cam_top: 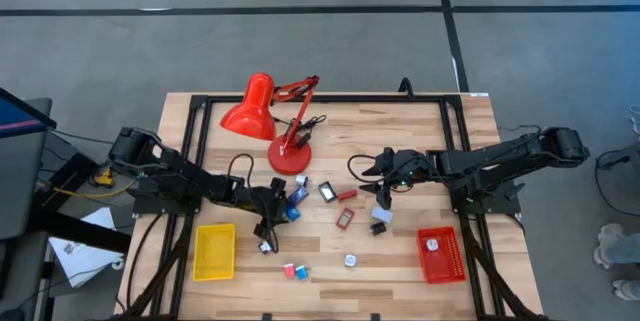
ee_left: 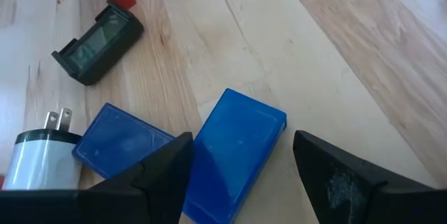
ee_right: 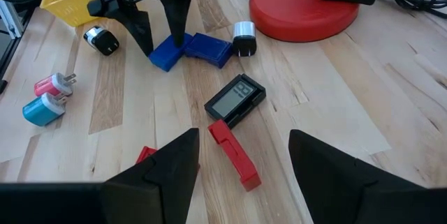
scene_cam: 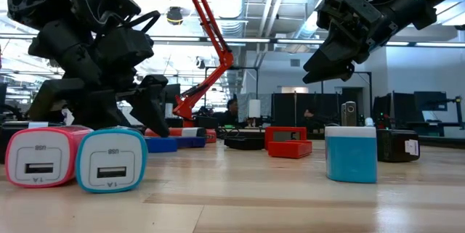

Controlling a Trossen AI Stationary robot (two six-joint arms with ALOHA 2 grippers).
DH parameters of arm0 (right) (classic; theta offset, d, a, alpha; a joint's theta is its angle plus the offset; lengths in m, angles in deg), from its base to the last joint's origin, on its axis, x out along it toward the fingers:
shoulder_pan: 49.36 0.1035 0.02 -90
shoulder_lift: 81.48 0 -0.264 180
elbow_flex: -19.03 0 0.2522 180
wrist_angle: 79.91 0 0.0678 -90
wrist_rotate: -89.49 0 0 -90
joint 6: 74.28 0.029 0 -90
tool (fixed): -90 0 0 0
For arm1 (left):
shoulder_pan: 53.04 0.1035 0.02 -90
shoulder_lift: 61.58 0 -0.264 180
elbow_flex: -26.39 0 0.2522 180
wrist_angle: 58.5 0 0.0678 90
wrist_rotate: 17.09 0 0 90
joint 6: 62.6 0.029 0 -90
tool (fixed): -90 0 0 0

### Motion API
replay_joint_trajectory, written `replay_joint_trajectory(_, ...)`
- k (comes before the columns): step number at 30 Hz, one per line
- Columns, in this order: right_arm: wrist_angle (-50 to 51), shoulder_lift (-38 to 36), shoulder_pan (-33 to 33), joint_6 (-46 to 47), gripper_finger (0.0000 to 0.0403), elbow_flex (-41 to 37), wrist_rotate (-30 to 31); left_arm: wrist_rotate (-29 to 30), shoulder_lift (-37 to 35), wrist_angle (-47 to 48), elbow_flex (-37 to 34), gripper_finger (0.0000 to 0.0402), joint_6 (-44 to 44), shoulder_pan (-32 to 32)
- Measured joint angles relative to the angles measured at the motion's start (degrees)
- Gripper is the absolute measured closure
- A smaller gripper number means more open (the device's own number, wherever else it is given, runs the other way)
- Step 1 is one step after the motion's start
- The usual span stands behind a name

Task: Pick & Place Office items
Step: Put the blue digital timer into the yellow bin

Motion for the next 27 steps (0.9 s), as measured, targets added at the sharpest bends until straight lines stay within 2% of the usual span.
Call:
replay_joint_trajectory(17,0.0,0.0,0.0,0.0,0.0188,0.0,0.0,0.4,-0.1,0.1,-0.1,0.0161,-4.4,3.4)
replay_joint_trajectory(27,0.0,0.0,0.0,0.0,0.0188,0.0,0.0,2.0,-0.1,0.2,-0.1,0.0226,-4.6,3.5)
